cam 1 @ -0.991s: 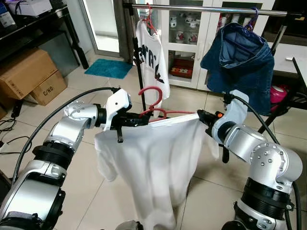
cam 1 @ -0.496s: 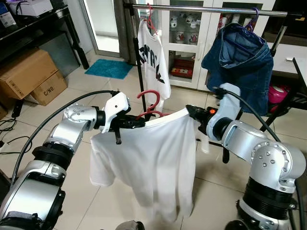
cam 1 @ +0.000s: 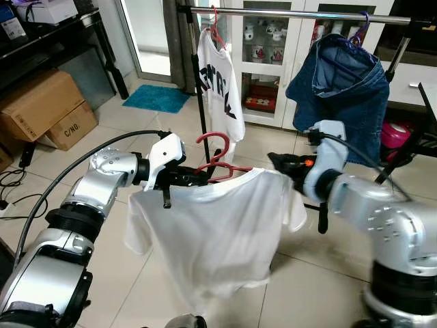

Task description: Hang hanger

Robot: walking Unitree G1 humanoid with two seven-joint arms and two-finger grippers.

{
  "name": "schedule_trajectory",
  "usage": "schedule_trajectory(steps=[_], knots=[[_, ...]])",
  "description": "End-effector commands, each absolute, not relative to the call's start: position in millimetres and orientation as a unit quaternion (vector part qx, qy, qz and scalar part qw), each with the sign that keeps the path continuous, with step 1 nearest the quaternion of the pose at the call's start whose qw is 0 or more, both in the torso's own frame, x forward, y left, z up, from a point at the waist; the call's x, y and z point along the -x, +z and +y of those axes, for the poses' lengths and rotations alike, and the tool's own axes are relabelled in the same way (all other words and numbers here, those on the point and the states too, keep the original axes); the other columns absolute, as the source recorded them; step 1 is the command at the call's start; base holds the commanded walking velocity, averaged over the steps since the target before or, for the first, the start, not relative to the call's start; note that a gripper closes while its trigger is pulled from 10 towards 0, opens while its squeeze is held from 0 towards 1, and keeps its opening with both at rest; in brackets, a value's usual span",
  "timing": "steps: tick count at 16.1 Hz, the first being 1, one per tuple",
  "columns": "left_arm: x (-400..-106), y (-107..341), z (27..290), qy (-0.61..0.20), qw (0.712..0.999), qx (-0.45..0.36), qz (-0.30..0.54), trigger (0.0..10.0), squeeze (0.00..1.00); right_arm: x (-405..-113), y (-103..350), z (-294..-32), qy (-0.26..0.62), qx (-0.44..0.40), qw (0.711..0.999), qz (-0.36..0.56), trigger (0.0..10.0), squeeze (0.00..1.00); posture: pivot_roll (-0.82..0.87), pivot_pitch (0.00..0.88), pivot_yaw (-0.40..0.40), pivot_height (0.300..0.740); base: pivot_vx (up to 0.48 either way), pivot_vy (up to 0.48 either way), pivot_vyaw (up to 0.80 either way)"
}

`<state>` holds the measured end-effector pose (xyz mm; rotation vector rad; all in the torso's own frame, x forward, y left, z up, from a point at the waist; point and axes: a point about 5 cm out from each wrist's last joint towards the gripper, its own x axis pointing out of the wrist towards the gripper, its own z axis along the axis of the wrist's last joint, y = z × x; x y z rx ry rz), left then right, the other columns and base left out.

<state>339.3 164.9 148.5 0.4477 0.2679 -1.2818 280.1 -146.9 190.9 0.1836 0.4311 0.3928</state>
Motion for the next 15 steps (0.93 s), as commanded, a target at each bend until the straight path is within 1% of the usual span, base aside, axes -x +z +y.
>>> schedule_trajectory(steps=[1,3,4,5,6,7,9,11,12,14,15], knots=[[-342,159,170,-0.59,0.77,-0.217,0.111,0.0,0.0,-279,202,-143,0.237,-0.073,0.953,0.175,10.0,1.0,-0.15,0.0,0.139,0.74,0.0,0.0,0.0],[-338,161,173,-0.609,0.756,-0.215,0.105,0.0,0.0,-273,218,-142,0.303,-0.003,0.949,0.093,10.0,1.0,-0.15,0.0,0.138,0.74,0.0,0.0,0.0],[-333,162,175,-0.633,0.737,-0.213,0.1,0.0,0.0,-264,225,-139,0.368,0.048,0.927,0.055,10.0,0.66,-0.15,0.0,0.136,0.74,0.0,0.0,0.0],[-328,164,176,-0.655,0.719,-0.213,0.097,0.0,0.0,-256,226,-135,0.427,0.078,0.899,0.057,10.0,0.47,-0.14,0.0,0.133,0.74,0.0,0.0,0.0],[-326,165,176,-0.664,0.71,-0.213,0.097,0.0,0.0,-252,224,-132,0.453,0.09,0.884,0.069,10.0,0.0,-0.14,0.0,0.133,0.74,0.0,0.0,0.0],[-324,166,175,-0.676,0.698,-0.215,0.096,0.0,0.0,-246,218,-126,0.491,0.106,0.86,0.089,10.0,0.0,-0.14,0.0,0.128,0.74,0.0,0.0,0.0],[-320,171,171,-0.69,0.686,-0.217,0.08,0.0,0.0,-242,209,-115,0.535,0.121,0.829,0.106,10.0,0.0,-0.13,0.0,0.122,0.74,0.0,0.0,0.0],[-317,175,168,-0.703,0.674,-0.219,0.067,0.0,0.0,-244,202,-111,0.55,0.132,0.818,0.104,10.0,0.0,-0.13,0.0,0.123,0.74,0.0,0.0,0.0],[-316,177,167,-0.705,0.672,-0.22,0.062,0.0,0.0,-246,201,-110,0.553,0.134,0.816,0.104,10.0,0.0,-0.13,0.0,0.123,0.74,0.0,0.0,0.0],[-312,183,162,-0.71,0.669,-0.216,0.04,0.0,0.0,-247,198,-102,0.575,0.121,0.801,0.111,10.0,0.0,-0.13,0.0,0.12,0.74,0.0,0.0,0.0],[-311,183,162,-0.711,0.669,-0.215,0.039,0.0,0.0,-247,198,-101,0.578,0.119,0.8,0.111,4.2,0.0,-0.13,0.0,0.12,0.74,0.0,0.0,0.0]])
